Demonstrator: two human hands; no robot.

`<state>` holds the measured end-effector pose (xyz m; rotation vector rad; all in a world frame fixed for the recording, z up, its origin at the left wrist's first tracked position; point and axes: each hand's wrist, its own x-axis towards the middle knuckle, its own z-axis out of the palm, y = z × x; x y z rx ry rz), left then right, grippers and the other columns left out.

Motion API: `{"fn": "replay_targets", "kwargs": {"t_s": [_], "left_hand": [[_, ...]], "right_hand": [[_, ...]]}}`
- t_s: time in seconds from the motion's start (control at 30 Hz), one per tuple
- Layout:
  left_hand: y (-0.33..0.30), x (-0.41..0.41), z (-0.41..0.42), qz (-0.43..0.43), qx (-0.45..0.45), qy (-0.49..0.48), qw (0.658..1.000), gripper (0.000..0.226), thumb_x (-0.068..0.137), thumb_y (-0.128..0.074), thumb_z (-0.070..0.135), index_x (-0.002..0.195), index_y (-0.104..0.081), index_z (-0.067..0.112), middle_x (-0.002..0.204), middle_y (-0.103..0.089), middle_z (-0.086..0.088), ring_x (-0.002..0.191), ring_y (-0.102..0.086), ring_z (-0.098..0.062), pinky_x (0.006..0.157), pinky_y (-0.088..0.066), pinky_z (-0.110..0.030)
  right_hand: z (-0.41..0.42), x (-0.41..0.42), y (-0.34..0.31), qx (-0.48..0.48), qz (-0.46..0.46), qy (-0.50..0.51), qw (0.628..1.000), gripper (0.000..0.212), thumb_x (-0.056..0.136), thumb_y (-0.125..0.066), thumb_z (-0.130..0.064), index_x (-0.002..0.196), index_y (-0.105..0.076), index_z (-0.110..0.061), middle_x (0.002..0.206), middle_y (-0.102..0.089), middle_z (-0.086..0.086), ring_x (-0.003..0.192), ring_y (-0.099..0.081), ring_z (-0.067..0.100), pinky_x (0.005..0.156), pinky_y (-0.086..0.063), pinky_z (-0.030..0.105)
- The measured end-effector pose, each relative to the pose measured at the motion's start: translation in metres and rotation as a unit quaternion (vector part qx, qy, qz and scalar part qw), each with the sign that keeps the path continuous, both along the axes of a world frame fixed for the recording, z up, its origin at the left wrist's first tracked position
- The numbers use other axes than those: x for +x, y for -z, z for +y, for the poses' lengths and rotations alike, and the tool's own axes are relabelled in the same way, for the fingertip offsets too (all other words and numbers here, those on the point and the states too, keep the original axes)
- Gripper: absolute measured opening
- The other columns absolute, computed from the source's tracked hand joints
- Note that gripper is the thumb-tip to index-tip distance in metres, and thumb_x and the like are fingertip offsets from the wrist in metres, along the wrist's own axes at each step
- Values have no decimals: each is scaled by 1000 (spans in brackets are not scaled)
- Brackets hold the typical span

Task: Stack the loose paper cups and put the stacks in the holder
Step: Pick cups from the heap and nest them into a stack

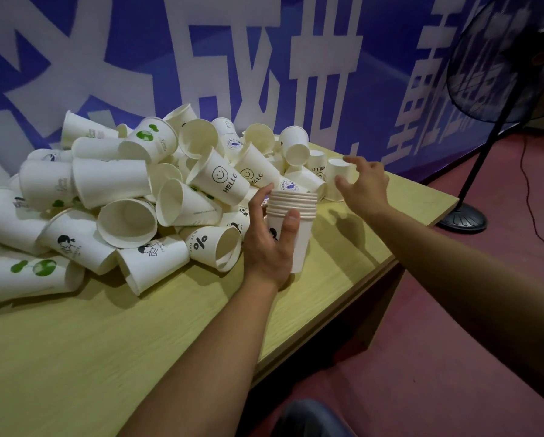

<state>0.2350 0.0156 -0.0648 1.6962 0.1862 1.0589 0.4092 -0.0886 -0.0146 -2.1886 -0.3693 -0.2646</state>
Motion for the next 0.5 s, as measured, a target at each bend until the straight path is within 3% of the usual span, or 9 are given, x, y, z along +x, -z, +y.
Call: {"fn": "replay_targets", "kwargs": {"t_s": [0.17, 0.27, 0.37, 0.5], "left_hand": [[0, 1, 2, 2, 6, 13, 1000, 52, 87, -55, 56, 134, -38, 42, 122, -58, 22, 107, -63, 3, 92, -56, -37], [-2, -1, 1, 3, 9, 24, 1000, 50, 86, -55, 56, 132, -37, 47, 119, -58, 23, 103, -63, 6, 87, -56, -28], [-1, -1, 0, 6, 8, 32, 999, 51, 85, -54, 58, 132, -37, 46, 118, -59, 21, 101, -62, 8, 82, -54, -19], [0, -1, 0, 13, 8, 40, 999, 54, 85, -54, 59, 135, -38, 44, 119, -59, 21, 104, -62, 6, 82, -54, -20]], "right_hand": [[2, 18, 1, -65, 11, -2, 998, 47, 92, -68, -36, 135, -53, -27, 148, -36, 9, 135, -32, 31, 110, -35, 42], [0, 20, 6, -62, -32, 2, 998, 29, 91, -70, -36, 114, -60, -21, 146, -40, 5, 132, -35, 26, 99, -33, 28], [-10, 17, 11, -82, -75, -13, 994, 18, 91, -69, -35, 95, -63, -18, 142, -47, 2, 127, -43, 22, 95, -30, 22], [-29, 5, 11, -62, -98, -24, 993, 21, 89, -72, -30, 93, -56, -18, 120, -55, 2, 108, -56, 20, 84, -41, 21]]}}
